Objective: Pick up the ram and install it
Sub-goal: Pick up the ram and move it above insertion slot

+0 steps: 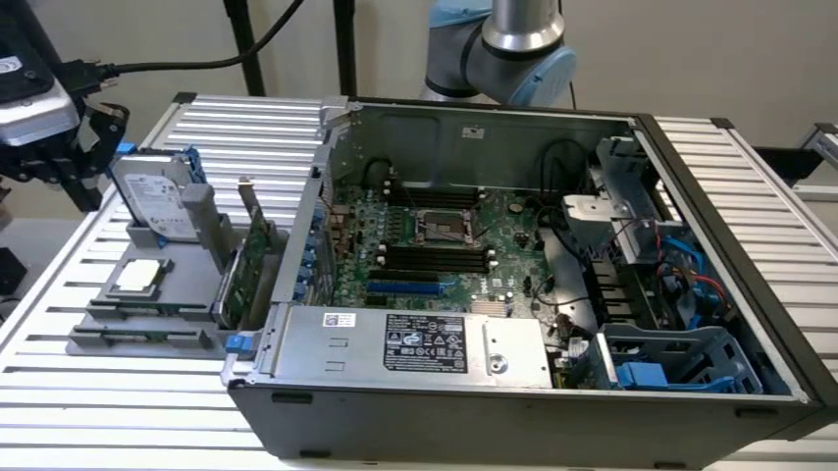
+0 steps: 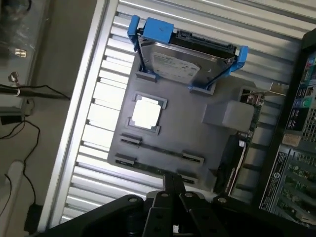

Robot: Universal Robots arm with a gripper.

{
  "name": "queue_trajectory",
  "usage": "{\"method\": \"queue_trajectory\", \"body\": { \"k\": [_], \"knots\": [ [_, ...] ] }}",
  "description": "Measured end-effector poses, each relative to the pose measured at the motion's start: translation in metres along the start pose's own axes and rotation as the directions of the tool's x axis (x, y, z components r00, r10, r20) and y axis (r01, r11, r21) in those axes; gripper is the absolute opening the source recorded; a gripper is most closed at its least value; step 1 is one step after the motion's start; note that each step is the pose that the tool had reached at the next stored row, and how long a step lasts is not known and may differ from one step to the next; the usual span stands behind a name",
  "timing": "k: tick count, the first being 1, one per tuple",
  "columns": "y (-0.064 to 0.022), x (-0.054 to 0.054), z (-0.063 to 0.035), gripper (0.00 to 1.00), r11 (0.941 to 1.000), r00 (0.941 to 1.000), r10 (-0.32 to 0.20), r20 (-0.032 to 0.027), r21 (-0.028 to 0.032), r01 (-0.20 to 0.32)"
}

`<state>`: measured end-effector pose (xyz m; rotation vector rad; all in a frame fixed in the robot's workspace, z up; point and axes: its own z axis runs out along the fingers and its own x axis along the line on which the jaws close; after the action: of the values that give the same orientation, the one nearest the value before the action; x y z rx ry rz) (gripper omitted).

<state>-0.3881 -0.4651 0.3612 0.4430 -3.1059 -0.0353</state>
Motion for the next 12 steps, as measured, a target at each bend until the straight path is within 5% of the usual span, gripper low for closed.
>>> {"method": "queue_trajectory", "body": {
  "k": [6,12],
  "knots": [
    [0.0,0.0,0.0013,0.0,0.994,0.994,-0.109,-0.0025,0.0,0.109],
    [-0.0001,0.0,0.0028,0.0,0.9762,0.9762,-0.217,-0.005,-0.0004,0.217]
  ]
}}
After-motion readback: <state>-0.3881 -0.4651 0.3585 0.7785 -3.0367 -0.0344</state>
